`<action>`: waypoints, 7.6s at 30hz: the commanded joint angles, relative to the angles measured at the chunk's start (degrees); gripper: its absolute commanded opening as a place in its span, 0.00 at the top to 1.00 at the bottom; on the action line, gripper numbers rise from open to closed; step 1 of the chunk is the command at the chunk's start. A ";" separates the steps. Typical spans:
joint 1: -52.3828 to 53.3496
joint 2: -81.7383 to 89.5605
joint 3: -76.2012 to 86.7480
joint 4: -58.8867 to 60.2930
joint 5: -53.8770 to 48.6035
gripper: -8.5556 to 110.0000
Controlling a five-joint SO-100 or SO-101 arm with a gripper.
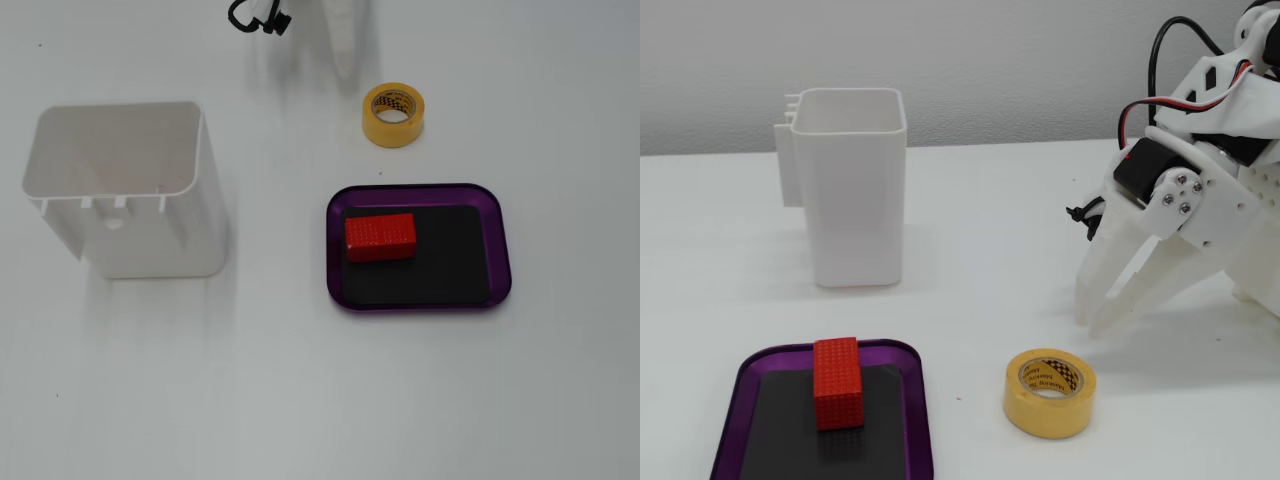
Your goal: Pick up the yellow tape and place it in the box.
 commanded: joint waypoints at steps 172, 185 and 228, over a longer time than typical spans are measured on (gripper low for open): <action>-7.38 -77.70 -95.71 11.95 -15.56 0.83; 5.89 -39.64 -61.70 12.83 -8.44 0.83; 11.95 3.08 -2.02 3.78 -1.05 0.93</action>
